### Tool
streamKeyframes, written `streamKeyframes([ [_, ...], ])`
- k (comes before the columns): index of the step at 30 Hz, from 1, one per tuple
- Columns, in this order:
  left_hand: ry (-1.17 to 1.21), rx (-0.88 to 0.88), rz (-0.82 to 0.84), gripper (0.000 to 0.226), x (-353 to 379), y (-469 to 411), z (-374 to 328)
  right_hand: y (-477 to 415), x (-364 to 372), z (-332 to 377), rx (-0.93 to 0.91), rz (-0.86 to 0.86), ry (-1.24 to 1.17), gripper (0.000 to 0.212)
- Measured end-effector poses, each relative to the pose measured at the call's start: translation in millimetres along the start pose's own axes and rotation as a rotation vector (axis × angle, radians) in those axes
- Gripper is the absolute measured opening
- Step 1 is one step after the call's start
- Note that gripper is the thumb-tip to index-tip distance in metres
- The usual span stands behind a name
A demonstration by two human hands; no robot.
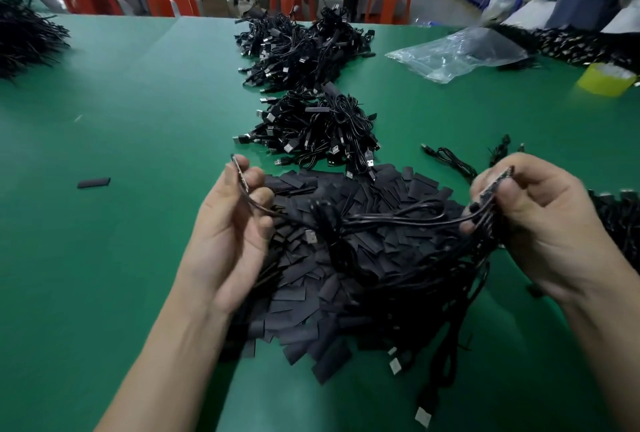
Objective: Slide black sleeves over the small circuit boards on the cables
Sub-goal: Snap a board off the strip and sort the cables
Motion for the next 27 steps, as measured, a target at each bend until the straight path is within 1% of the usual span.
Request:
streamKeyframes([
  [2,0.026,0.032,-0.03,0.011,0.0,0.2,-4.1,1.0,1.8,5.3,0.007,0.029,-0.044,0.04],
  [3,0.038,0.049,-0.043,0.011,0.7,0.7,-5.8,1.1,3.1,7.7,0.014,0.05,-0.039,0.039],
  [5,0.069,0.066,-0.035,0.025,3.2,2.4,-8.6,0.5,5.2,9.5,0.048,0.086,0.053,0.04],
  [6,0.089,0.069,-0.015,0.025,5.8,3.2,-10.5,-0.2,4.8,9.4,0.06,0.084,0.131,0.043],
  [8,0.142,0.052,0.057,0.017,13.2,4.9,-12.1,-2.4,0.2,7.8,0.046,0.043,0.228,0.048],
  [10,0.171,0.032,0.105,0.012,19.3,5.4,-11.9,-4.5,-4.3,6.8,0.019,-0.02,0.222,0.049],
  [12,0.144,0.042,0.096,0.021,19.1,5.2,-13.0,-5.7,-8.7,4.4,0.014,-0.074,0.173,0.047],
  [14,0.143,0.049,0.084,0.031,17.0,4.6,-13.4,-5.6,-9.4,1.7,0.032,-0.085,0.15,0.048],
  [15,0.14,0.055,0.078,0.03,15.1,4.4,-13.2,-5.3,-9.8,0.6,0.043,-0.084,0.149,0.049],
  [16,0.102,0.06,0.063,0.023,13.6,4.2,-12.7,-5.0,-10.4,-0.2,0.054,-0.085,0.155,0.05],
  [17,0.009,0.075,0.032,0.011,11.3,3.9,-12.1,-4.7,-11.6,-0.7,0.058,-0.087,0.167,0.051],
  [18,-0.113,0.093,-0.003,0.007,10.6,3.7,-10.4,-4.3,-12.0,-0.6,0.057,-0.088,0.183,0.051],
  [19,-0.238,0.095,-0.021,0.014,9.6,3.1,-5.6,-4.3,-11.8,-1.1,0.052,-0.085,0.196,0.052],
  [21,-0.4,0.048,-0.031,0.016,9.9,2.3,12.2,-5.3,-8.2,-2.0,0.04,-0.072,0.208,0.052],
  [24,-0.502,-0.076,-0.033,0.02,4.6,0.8,46.3,-6.8,1.0,-3.8,0.032,-0.044,0.199,0.051],
  [25,-0.524,-0.121,-0.048,0.027,0.7,-1.0,56.8,-6.9,3.4,-4.9,0.031,-0.036,0.187,0.049],
  [27,-0.609,-0.261,-0.069,0.053,2.1,-5.2,78.5,-7.3,7.6,-6.4,0.031,-0.029,0.172,0.044],
])
Point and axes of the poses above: each hand's wrist, its own y-axis away from the middle knuckle, its own x-axis out of the palm, z = x × y, the point moved 9 cm from there along -y, towards the middle knuckle, and after that the axes turned 6 degrees about -x, right-handed, at the moved point
